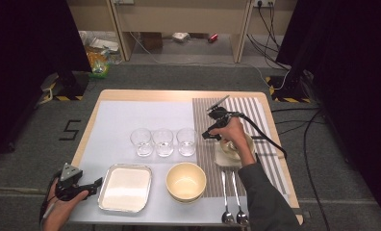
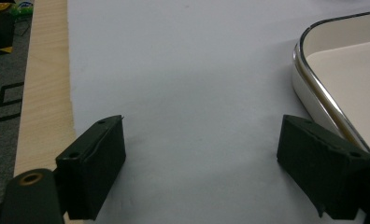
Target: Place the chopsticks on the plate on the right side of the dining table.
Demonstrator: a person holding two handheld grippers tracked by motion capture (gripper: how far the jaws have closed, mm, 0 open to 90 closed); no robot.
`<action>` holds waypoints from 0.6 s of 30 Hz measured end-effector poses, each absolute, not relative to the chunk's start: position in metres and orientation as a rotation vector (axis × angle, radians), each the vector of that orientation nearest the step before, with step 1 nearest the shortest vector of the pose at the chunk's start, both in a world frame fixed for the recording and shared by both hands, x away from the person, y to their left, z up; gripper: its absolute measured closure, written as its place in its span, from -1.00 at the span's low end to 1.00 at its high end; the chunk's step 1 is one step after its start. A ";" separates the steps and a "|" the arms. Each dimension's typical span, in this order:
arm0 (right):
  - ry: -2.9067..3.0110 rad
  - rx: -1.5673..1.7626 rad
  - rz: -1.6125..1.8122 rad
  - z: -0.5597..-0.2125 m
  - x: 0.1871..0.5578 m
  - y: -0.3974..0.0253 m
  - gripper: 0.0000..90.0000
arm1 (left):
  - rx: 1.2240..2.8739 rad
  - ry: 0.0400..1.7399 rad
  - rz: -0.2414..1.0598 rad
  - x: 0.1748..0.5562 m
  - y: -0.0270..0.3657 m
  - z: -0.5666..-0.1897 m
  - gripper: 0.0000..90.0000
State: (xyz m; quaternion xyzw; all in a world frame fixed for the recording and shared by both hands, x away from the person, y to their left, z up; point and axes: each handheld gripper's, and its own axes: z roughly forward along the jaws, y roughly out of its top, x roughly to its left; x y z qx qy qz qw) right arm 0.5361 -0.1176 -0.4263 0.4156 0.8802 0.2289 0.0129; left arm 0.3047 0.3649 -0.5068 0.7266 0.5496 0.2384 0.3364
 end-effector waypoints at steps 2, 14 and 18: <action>2.739 1.300 0.713 -0.424 0.536 -0.120 -0.15 | 1.894 1.433 0.622 0.305 0.365 -0.507 -0.67; 2.697 1.304 0.747 -0.414 0.536 -0.131 -0.16 | 1.894 1.433 0.622 0.305 0.365 -0.507 -0.67; 2.679 1.312 0.755 -0.409 0.536 -0.137 -0.17 | 1.898 1.433 0.619 0.305 0.365 -0.507 -0.67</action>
